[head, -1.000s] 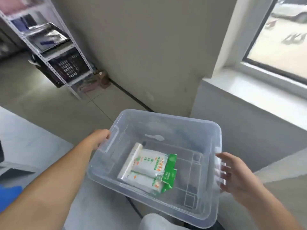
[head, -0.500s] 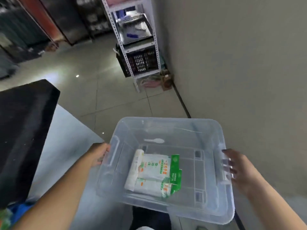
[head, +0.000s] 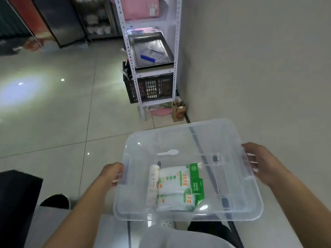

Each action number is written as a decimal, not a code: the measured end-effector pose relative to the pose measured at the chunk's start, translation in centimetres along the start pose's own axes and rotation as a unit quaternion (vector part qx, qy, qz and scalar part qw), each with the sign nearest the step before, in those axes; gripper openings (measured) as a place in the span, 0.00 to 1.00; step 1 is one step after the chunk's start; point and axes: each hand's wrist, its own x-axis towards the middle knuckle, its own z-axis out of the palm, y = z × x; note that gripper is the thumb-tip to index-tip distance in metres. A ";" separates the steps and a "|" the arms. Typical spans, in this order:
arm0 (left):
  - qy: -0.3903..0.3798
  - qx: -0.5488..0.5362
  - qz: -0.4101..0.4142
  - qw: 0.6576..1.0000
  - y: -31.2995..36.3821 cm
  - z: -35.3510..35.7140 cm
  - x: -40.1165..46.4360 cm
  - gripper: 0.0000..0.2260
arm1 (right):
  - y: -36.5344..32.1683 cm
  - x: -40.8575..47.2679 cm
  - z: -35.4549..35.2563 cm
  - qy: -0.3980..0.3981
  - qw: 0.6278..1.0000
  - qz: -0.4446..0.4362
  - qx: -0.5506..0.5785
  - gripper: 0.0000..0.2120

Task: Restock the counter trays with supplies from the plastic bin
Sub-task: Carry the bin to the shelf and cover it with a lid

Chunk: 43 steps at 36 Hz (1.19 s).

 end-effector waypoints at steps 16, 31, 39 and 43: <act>0.047 -0.058 -0.021 0.997 18.6 -8.9 20.6 0.11 | -16.3 23.1 20.2 -0.061 0.997 0.048 -0.026 0.06; 0.300 -0.229 -0.105 0.920 28.7 -28.1 31.2 0.04 | -32.3 37.9 56.3 -0.219 0.966 0.065 -0.122 0.04; 0.305 -0.275 -0.123 0.903 35.6 -38.2 43.6 0.03 | -41.0 43.2 75.2 -0.239 0.956 0.034 -0.165 0.06; 0.279 -0.288 -0.120 0.908 39.9 -43.0 50.9 0.09 | -46.0 45.1 82.7 -0.220 0.957 0.041 -0.186 0.08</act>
